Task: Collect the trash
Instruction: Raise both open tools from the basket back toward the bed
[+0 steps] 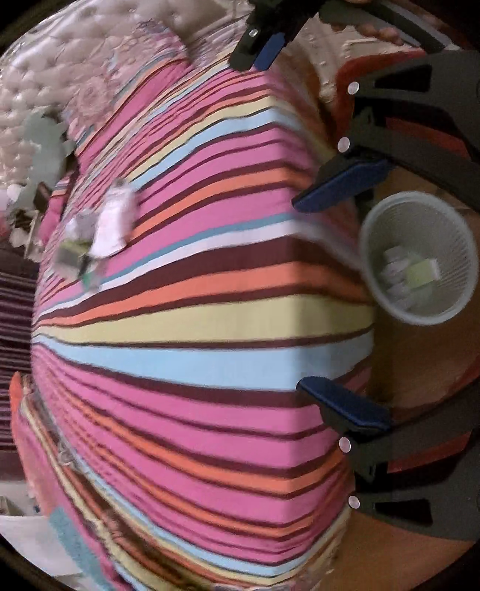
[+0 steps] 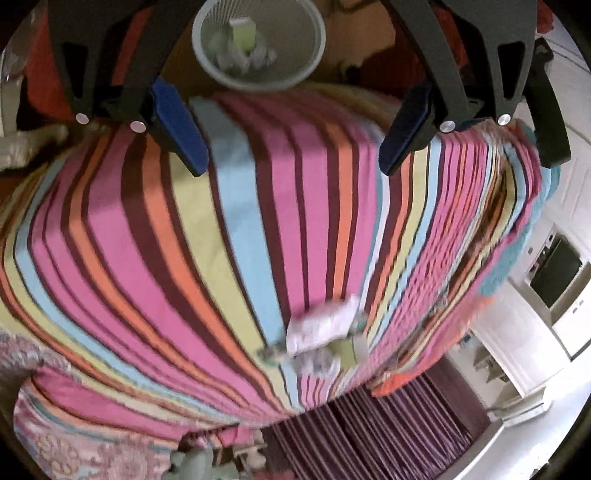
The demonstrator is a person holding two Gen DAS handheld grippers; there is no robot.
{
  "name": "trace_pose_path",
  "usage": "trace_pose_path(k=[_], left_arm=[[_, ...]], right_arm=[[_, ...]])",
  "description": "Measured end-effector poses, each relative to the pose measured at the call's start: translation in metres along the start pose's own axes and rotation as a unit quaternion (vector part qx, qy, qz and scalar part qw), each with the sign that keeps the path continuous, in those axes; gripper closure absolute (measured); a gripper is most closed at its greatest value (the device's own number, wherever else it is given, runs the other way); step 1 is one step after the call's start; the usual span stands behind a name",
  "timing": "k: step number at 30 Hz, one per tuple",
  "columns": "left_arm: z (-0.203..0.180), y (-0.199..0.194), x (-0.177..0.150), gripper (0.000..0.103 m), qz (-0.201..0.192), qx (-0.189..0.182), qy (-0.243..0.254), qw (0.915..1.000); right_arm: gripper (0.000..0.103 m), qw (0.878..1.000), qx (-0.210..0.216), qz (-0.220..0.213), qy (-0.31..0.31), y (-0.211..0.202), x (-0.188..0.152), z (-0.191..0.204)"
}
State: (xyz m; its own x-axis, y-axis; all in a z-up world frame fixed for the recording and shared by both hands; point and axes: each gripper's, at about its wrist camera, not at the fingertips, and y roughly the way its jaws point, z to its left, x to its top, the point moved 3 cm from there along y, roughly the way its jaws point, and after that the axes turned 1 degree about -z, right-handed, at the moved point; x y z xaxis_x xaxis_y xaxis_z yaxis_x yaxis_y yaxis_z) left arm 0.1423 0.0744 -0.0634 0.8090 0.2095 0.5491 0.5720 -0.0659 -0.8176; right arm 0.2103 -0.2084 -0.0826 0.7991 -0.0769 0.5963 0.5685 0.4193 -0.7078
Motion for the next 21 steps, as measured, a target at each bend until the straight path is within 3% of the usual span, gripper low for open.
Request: trace_pose_path(k=[9, 21], left_arm=[[0.016, 0.025, 0.086, 0.015, -0.010, -0.018, -0.051, 0.9985], [-0.017, 0.084, 0.212, 0.015, -0.039, -0.015, 0.013, 0.9990]], right_arm=[[0.013, 0.999, -0.005, -0.019, -0.042, 0.027, 0.057, 0.021], [0.014, 0.995, -0.020, -0.012, -0.098, 0.089, 0.096, 0.058]])
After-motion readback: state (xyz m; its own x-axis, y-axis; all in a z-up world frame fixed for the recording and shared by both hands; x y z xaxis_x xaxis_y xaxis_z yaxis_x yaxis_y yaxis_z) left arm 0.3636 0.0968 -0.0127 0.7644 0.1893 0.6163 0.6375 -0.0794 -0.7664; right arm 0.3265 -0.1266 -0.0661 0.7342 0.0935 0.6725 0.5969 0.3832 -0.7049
